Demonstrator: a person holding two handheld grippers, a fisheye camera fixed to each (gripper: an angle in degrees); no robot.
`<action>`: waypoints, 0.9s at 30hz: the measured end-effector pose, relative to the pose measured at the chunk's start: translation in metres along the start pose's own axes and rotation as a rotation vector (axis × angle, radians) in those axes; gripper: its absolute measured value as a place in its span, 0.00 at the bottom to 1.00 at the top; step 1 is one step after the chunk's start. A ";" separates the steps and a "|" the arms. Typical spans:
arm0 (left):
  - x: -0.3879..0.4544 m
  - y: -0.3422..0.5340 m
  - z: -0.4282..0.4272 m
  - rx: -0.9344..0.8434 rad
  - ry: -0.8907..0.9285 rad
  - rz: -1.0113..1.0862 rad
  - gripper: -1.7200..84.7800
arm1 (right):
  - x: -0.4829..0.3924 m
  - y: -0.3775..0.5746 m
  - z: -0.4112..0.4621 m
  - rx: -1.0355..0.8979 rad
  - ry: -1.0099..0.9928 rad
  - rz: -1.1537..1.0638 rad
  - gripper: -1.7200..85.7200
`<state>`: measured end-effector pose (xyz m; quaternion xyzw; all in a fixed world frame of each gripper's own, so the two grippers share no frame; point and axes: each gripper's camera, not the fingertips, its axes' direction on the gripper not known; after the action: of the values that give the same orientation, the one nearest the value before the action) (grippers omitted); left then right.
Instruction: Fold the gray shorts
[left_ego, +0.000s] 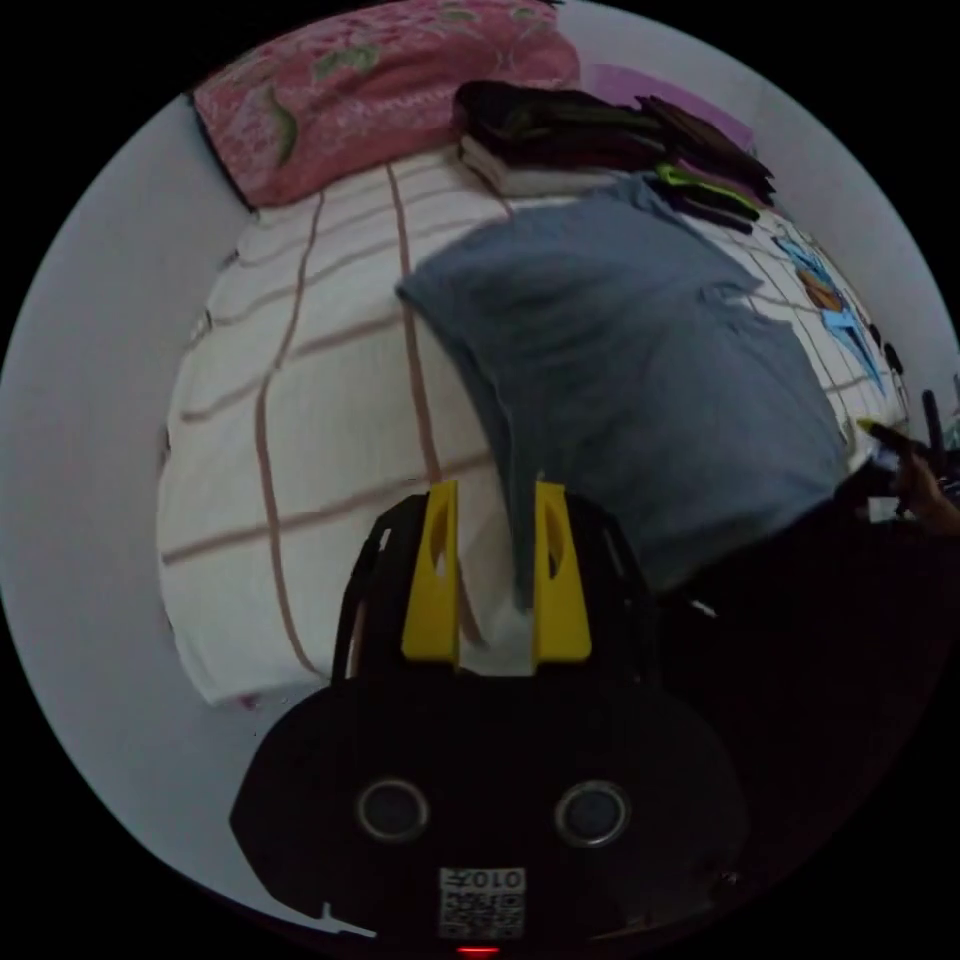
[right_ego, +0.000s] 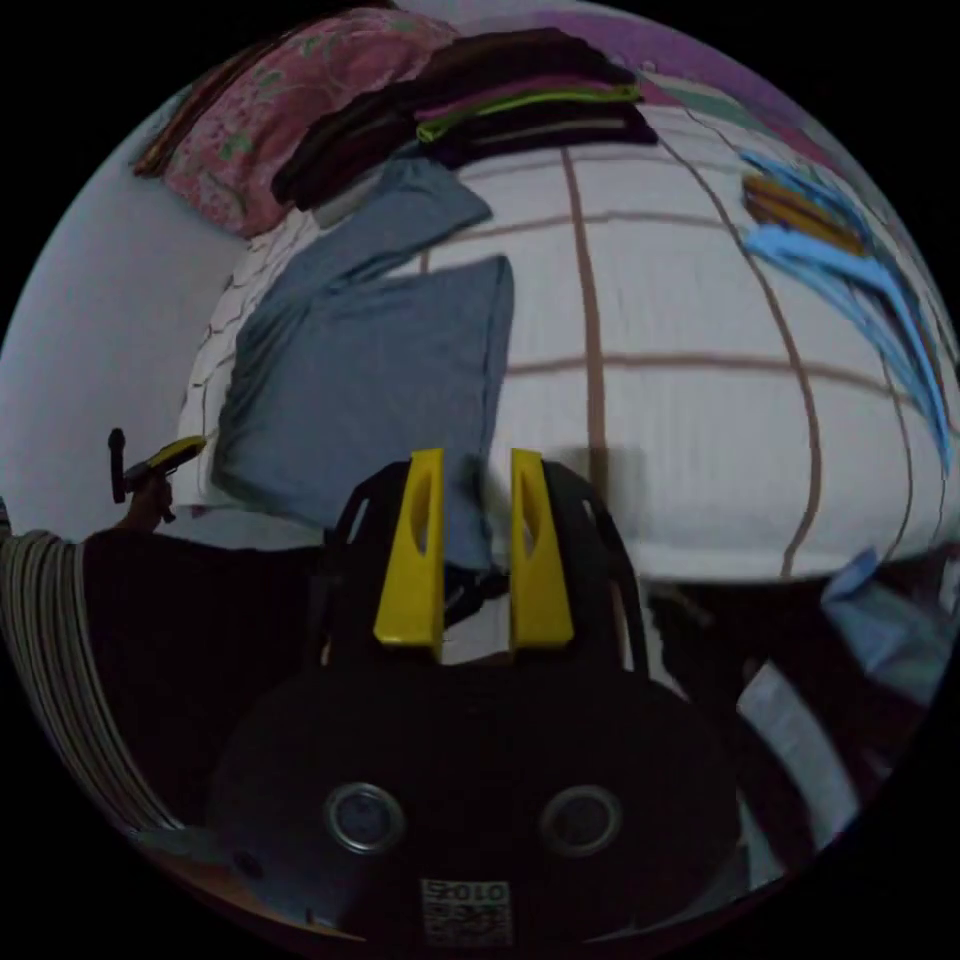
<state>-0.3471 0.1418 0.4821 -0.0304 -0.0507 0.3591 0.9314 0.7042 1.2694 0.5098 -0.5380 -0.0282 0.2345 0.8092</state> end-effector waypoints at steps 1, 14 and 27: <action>0.002 0.013 0.006 -0.035 0.042 -0.007 0.16 | 0.001 0.008 0.005 -0.011 -0.005 0.015 0.15; 0.034 0.049 0.027 -0.115 0.103 0.021 0.19 | 0.023 0.040 0.092 -0.128 0.016 0.045 0.17; 0.083 0.092 0.014 -0.089 0.037 0.057 0.19 | 0.035 0.059 0.135 -0.109 0.021 0.146 0.11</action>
<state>-0.3488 0.2653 0.4934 -0.0797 -0.0483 0.3823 0.9193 0.6742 1.4179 0.5073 -0.5842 0.0069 0.2854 0.7597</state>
